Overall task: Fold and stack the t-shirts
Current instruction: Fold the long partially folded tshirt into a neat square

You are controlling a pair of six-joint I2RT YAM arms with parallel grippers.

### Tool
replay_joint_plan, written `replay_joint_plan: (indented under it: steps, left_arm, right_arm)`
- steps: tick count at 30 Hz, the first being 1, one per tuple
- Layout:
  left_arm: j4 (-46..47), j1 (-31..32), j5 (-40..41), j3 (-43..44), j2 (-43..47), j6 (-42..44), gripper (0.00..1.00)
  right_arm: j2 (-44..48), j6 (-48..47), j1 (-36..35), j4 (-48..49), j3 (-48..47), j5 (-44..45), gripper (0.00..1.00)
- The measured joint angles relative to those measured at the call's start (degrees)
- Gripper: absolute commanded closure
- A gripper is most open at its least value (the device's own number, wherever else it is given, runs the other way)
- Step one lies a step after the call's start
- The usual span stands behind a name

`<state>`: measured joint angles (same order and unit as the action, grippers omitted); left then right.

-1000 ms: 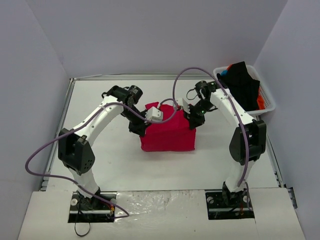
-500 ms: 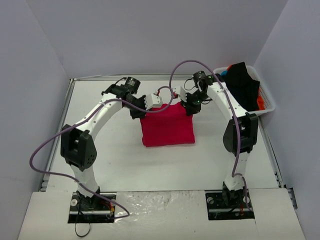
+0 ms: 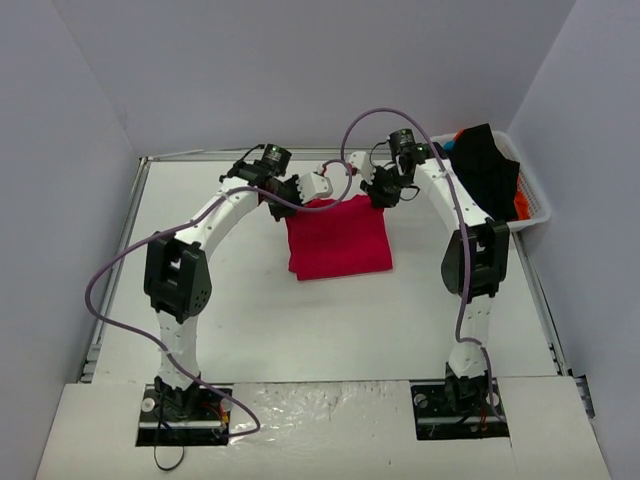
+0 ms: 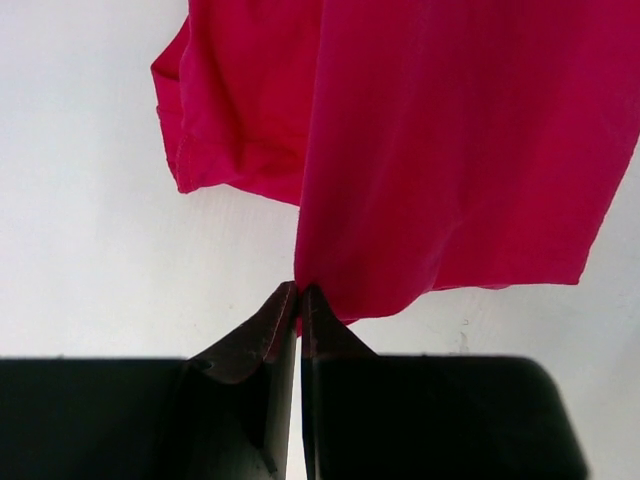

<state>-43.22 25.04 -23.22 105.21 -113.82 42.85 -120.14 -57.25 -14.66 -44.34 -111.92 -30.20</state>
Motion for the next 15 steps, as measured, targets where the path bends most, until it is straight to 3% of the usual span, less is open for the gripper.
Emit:
replay_joint_plan:
  steps: [10,13,14,15]
  left_arm:
    - [0.3,-0.4,2.6,7.4,-8.7,0.0,0.98]
    - [1.3,-0.5,3.9,10.4,-12.7,-0.4,0.88]
    - [2.2,-0.6,4.7,11.3,-14.1,-0.7,0.87]
    - [2.9,-0.7,5.7,12.5,-15.5,-1.1,0.86]
  right_arm:
    - [-8.4,2.5,0.7,5.3,-3.7,1.0,1.00]
    - [-11.1,4.6,1.0,8.3,-4.3,2.3,0.87]
    - [-12.1,5.4,1.1,9.2,-4.8,2.9,0.71]
    - [-13.4,6.6,1.1,10.6,-5.8,3.9,0.71]
